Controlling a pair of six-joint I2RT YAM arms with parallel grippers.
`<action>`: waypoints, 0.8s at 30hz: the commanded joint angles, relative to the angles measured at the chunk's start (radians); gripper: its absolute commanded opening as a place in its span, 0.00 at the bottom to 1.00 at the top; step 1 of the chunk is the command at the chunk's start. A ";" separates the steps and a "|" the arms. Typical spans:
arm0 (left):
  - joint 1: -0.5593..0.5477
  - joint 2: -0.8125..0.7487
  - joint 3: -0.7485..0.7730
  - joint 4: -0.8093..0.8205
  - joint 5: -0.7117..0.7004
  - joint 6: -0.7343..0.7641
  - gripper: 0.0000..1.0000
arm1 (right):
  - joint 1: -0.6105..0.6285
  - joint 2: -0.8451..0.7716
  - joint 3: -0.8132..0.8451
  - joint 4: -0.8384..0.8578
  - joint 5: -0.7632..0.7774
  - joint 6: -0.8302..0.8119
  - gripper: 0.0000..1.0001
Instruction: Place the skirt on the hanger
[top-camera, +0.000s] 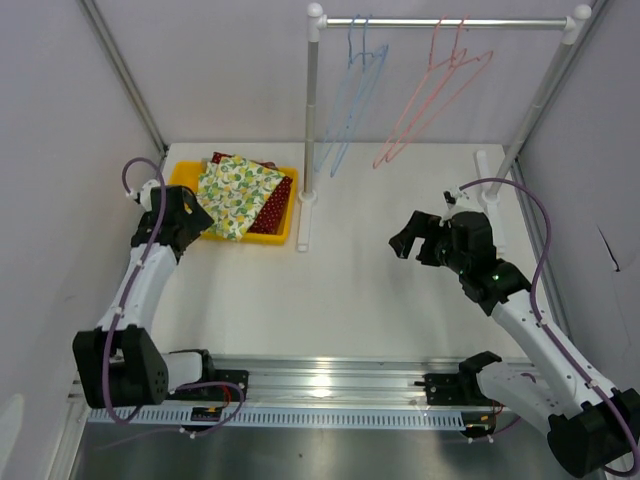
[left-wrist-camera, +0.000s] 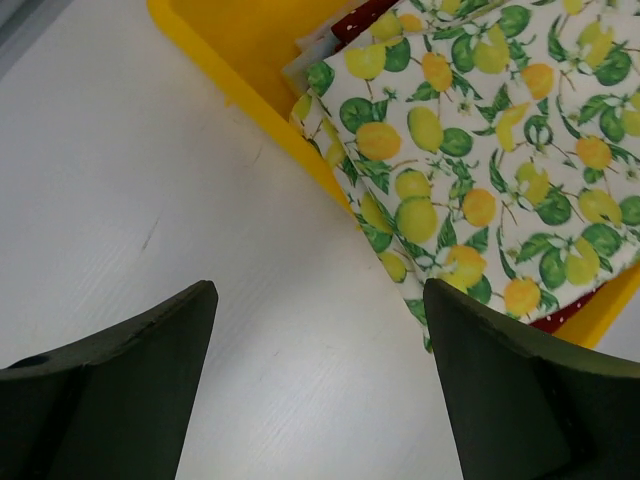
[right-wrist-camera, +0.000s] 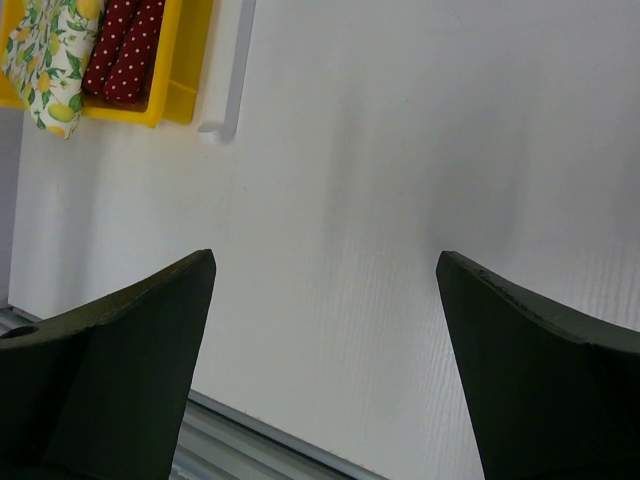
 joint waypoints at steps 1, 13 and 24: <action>0.062 0.076 0.082 0.104 0.110 -0.026 0.90 | -0.004 -0.007 0.018 0.007 -0.038 0.002 0.99; 0.130 0.337 0.218 0.175 0.227 0.000 0.85 | -0.001 -0.008 0.008 -0.001 -0.055 0.003 0.99; 0.144 0.487 0.240 0.232 0.253 -0.022 0.66 | -0.003 -0.014 0.004 -0.038 -0.035 -0.020 0.99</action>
